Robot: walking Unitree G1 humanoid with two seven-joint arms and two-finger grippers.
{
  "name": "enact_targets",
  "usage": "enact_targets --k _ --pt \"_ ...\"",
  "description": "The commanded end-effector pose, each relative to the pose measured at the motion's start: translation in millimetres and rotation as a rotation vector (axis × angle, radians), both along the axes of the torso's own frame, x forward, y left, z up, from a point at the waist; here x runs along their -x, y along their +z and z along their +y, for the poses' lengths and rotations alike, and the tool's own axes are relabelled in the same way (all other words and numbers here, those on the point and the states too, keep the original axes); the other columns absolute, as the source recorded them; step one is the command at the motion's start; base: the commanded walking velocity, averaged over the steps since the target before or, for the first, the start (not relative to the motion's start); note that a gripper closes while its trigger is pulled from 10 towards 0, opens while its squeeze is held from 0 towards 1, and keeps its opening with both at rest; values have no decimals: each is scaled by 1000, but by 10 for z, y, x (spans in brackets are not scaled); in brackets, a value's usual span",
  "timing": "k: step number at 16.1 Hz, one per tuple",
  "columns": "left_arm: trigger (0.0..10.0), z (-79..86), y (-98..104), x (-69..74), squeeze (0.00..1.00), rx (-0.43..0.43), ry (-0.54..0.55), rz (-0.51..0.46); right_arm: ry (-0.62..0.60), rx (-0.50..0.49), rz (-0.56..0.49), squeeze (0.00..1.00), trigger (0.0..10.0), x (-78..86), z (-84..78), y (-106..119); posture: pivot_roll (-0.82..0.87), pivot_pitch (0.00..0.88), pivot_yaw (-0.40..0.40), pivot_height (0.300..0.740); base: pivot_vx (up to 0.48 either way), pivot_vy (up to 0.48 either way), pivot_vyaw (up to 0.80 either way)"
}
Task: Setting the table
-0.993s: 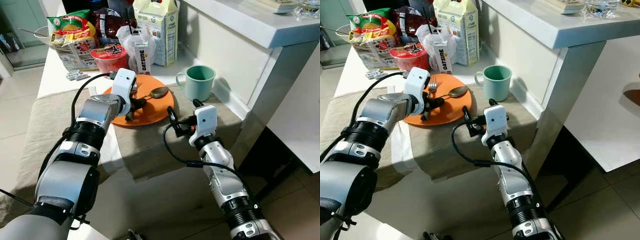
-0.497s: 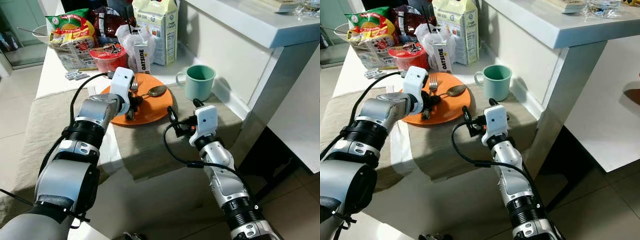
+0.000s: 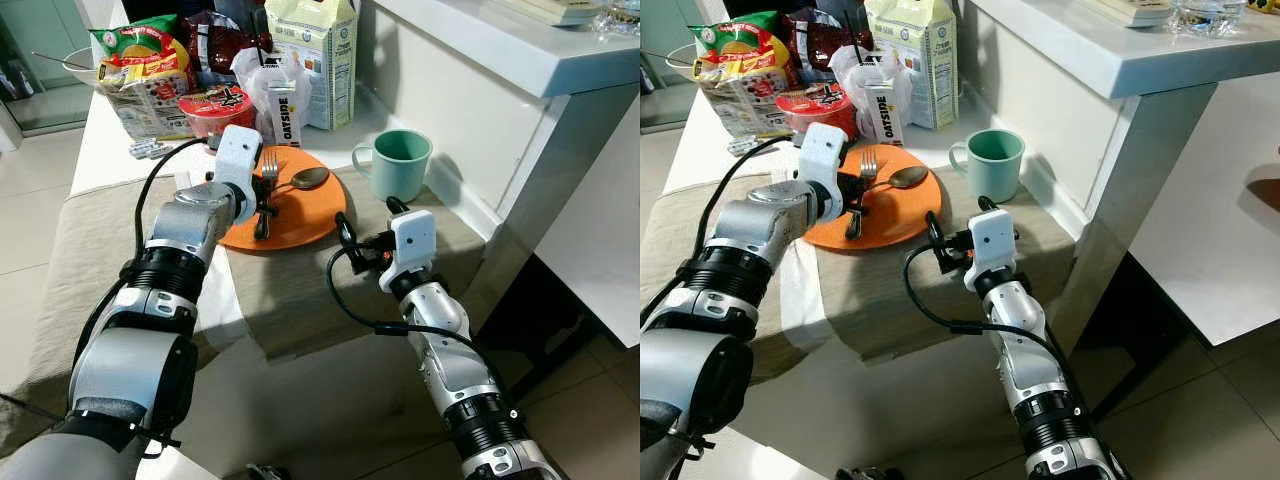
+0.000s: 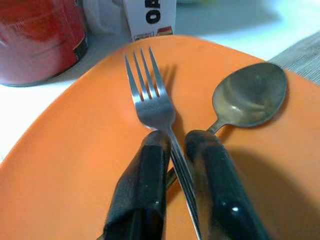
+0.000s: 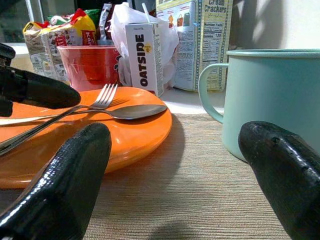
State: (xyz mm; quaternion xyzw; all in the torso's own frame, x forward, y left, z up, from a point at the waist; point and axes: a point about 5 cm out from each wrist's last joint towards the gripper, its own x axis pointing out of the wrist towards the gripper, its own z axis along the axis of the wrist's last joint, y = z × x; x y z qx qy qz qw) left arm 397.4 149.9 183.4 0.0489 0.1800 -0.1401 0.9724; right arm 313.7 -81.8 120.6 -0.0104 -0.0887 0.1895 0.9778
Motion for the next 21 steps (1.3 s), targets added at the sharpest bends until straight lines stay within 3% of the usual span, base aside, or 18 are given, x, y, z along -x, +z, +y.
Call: enact_targets --k 1,3,6,7,21 --pt "0 24 30 12 0 28 12 -20 -13 31 104 0 10000 23 -43 -204 -49 0 60 740 0 0 0" --pt "0 19 129 13 0 41 4 -68 -14 31 106 0 10000 26 -43 -208 -48 0 60 740 0 0 0" --pt "0 -26 100 23 0 -54 -29 -81 -9 31 110 0 10000 33 -33 -219 -47 0 60 740 0 0 0" --pt "10000 -34 89 25 1000 -53 -31 -83 -9 30 110 0 10000 32 -32 -219 -47 0 60 740 0 0 0" --pt "10000 -47 31 -6 1000 -110 -56 5 -17 29 108 0 10000 35 -42 -206 -55 2 68 740 0 0 0"
